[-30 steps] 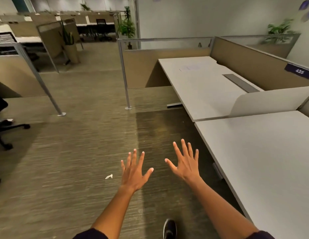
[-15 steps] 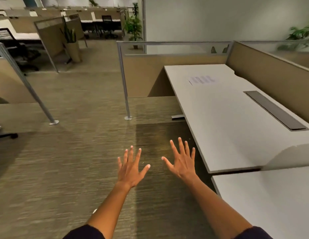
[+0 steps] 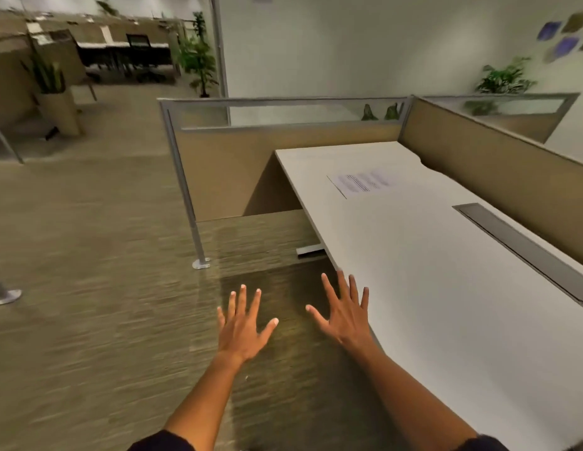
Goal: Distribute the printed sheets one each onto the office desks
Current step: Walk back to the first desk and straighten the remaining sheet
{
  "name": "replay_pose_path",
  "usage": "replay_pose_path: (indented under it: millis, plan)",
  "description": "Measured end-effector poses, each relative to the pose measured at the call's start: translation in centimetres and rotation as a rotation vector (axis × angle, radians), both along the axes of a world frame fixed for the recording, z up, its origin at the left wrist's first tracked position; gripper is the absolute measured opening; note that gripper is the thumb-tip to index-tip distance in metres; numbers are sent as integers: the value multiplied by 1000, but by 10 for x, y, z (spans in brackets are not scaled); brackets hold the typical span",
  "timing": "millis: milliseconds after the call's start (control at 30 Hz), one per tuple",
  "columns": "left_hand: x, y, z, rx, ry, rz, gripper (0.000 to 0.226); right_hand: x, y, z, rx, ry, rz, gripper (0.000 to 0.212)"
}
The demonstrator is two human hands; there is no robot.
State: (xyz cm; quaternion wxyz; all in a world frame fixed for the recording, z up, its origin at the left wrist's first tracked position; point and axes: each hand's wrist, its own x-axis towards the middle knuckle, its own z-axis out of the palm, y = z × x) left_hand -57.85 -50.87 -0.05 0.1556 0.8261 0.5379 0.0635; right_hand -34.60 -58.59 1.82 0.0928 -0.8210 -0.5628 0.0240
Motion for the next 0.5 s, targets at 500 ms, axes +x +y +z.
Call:
replay_pose_path:
  millis: [500]
  plan:
    - [106,281,10,36,25,-201,84,96,232,-9,14,39,-259,88]
